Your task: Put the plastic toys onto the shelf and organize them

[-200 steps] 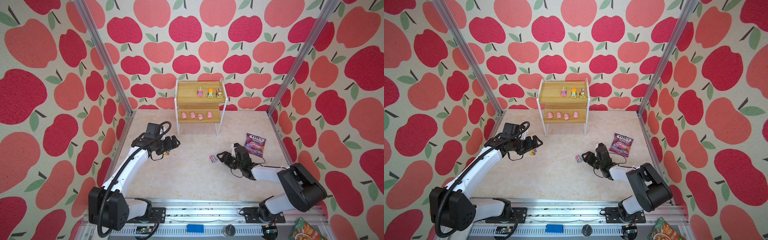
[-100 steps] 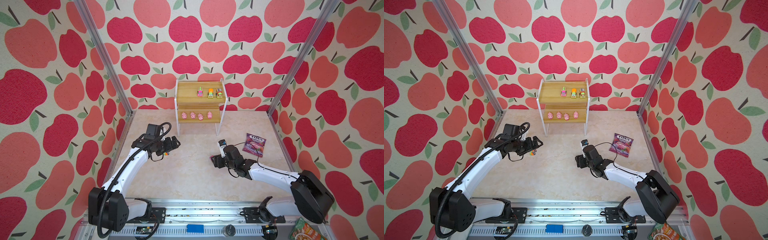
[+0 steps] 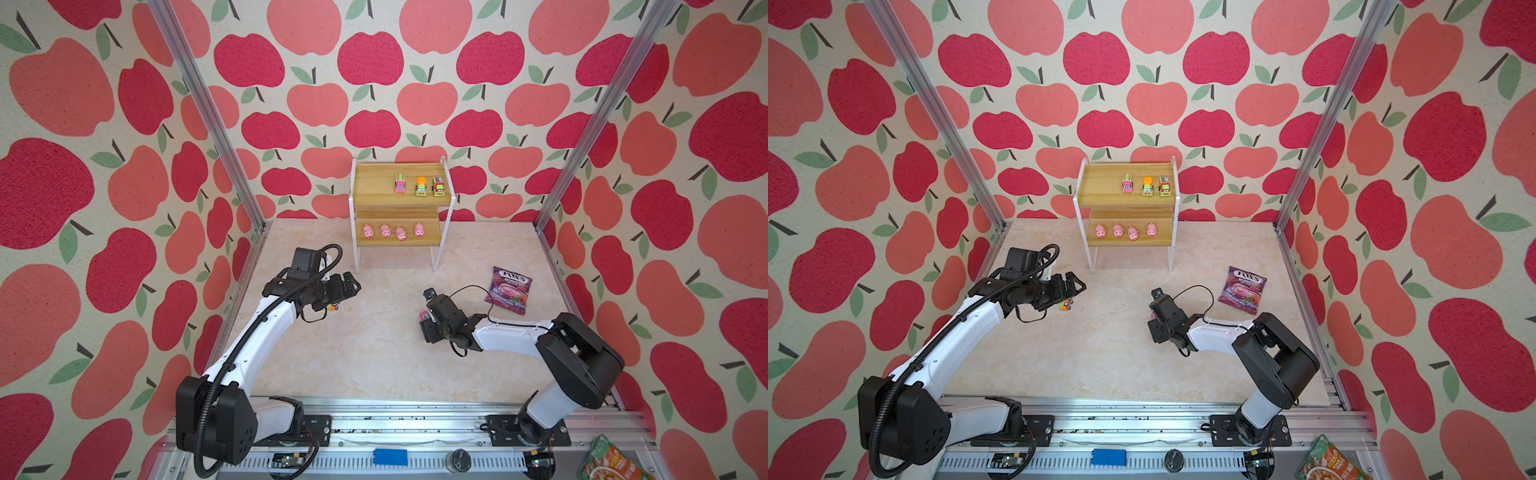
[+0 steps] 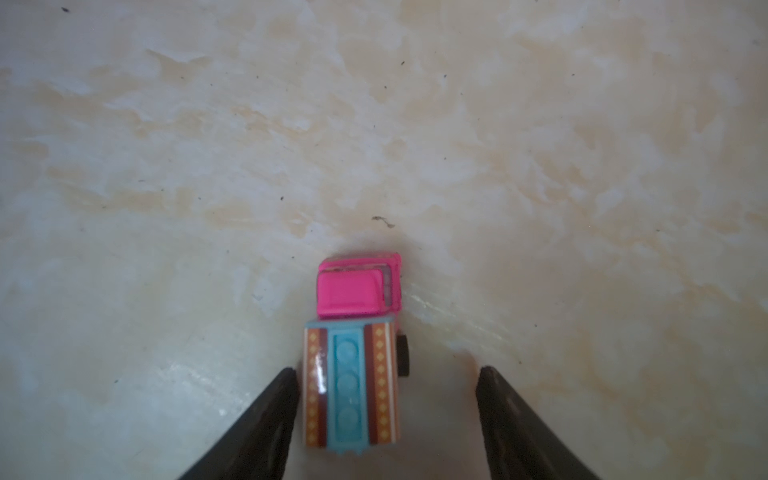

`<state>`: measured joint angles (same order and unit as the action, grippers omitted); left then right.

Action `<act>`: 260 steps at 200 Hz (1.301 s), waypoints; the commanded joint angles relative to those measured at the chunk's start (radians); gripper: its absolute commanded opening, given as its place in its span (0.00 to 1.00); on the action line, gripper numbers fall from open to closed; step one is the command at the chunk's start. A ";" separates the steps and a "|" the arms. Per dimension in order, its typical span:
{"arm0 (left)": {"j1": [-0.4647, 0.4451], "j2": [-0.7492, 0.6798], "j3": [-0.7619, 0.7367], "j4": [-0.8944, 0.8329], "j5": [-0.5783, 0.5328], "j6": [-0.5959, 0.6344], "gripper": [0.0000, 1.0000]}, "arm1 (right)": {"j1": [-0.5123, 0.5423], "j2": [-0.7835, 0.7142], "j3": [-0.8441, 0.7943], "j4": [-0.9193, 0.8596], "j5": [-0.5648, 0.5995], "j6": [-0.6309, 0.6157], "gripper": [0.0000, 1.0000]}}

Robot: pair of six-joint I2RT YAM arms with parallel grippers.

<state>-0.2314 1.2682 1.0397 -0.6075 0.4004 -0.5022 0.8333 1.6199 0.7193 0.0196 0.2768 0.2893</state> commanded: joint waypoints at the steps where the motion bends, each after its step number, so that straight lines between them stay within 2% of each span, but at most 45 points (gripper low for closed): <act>1: 0.001 -0.014 -0.007 0.014 -0.007 0.029 0.97 | 0.000 0.025 0.014 -0.043 0.045 0.020 0.71; 84: -0.031 -0.068 -0.036 0.054 -0.058 0.096 1.00 | -0.055 0.038 -0.053 0.013 0.039 0.092 0.71; 130: -0.092 -0.096 -0.070 0.106 -0.086 0.136 1.00 | -0.104 0.012 -0.114 0.069 -0.001 0.108 0.71; 195: -0.258 -0.056 -0.074 0.196 -0.128 0.177 1.00 | -0.162 -0.036 -0.202 0.121 -0.034 0.131 0.71; 234: -0.397 0.052 -0.036 0.255 -0.186 0.258 1.00 | -0.216 -0.044 -0.231 0.160 -0.077 0.152 0.71; 260: -0.479 0.151 -0.031 0.346 -0.220 0.352 1.00 | -0.246 -0.116 -0.247 0.153 -0.103 0.132 0.71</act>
<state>-0.6556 1.3491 0.9771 -0.3634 0.2386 -0.2611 0.6186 1.5379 0.5232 0.2844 0.2356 0.3985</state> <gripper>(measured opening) 0.997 0.710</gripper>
